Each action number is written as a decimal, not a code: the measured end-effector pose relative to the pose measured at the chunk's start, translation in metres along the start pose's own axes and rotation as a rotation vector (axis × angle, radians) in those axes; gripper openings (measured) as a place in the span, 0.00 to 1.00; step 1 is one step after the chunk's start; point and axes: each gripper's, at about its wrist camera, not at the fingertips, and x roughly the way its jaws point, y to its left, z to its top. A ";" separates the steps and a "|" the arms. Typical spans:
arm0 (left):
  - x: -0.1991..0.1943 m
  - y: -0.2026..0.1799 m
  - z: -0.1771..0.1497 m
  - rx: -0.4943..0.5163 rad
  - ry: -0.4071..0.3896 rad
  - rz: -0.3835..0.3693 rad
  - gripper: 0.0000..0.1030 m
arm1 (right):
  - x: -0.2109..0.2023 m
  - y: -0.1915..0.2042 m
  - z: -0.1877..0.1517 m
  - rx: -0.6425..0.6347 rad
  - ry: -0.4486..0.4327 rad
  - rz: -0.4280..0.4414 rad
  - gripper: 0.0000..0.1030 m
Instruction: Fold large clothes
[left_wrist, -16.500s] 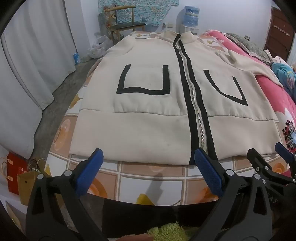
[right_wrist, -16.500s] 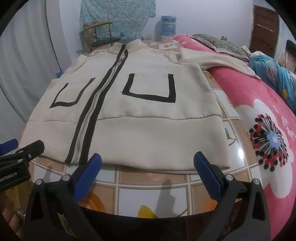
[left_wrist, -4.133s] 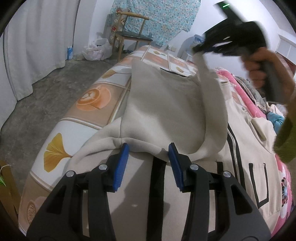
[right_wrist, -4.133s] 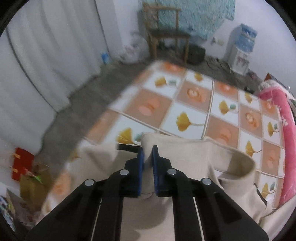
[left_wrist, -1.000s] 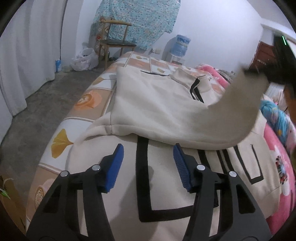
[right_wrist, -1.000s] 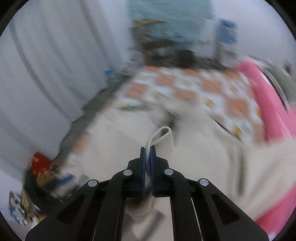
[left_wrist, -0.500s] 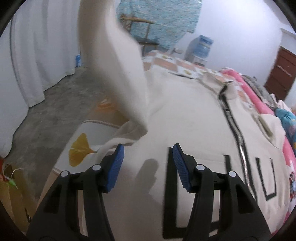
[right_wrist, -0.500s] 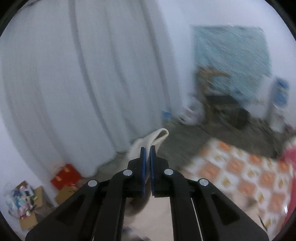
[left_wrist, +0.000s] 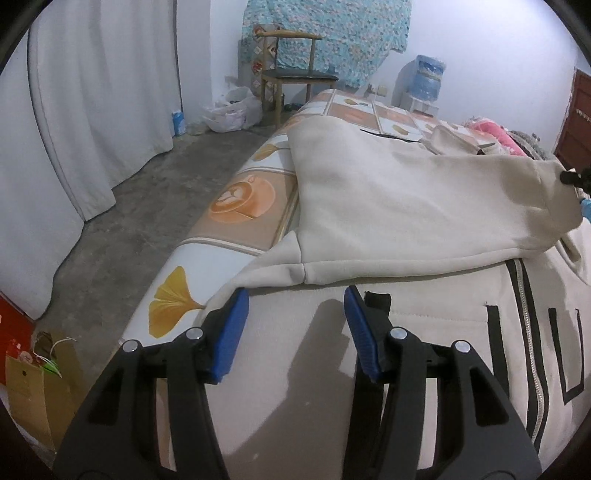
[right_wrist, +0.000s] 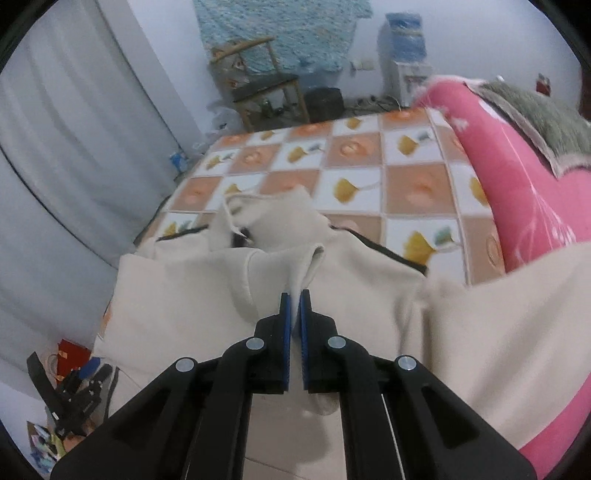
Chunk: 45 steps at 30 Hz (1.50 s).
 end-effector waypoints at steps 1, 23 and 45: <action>-0.001 0.000 0.000 0.005 0.003 0.003 0.50 | 0.001 -0.004 0.000 0.008 0.001 0.001 0.05; -0.001 -0.004 -0.007 0.046 -0.018 0.000 0.50 | 0.040 -0.037 -0.068 -0.007 0.188 -0.150 0.24; -0.006 0.015 -0.006 -0.016 -0.018 -0.039 0.24 | -0.005 -0.037 -0.090 0.058 0.093 -0.129 0.03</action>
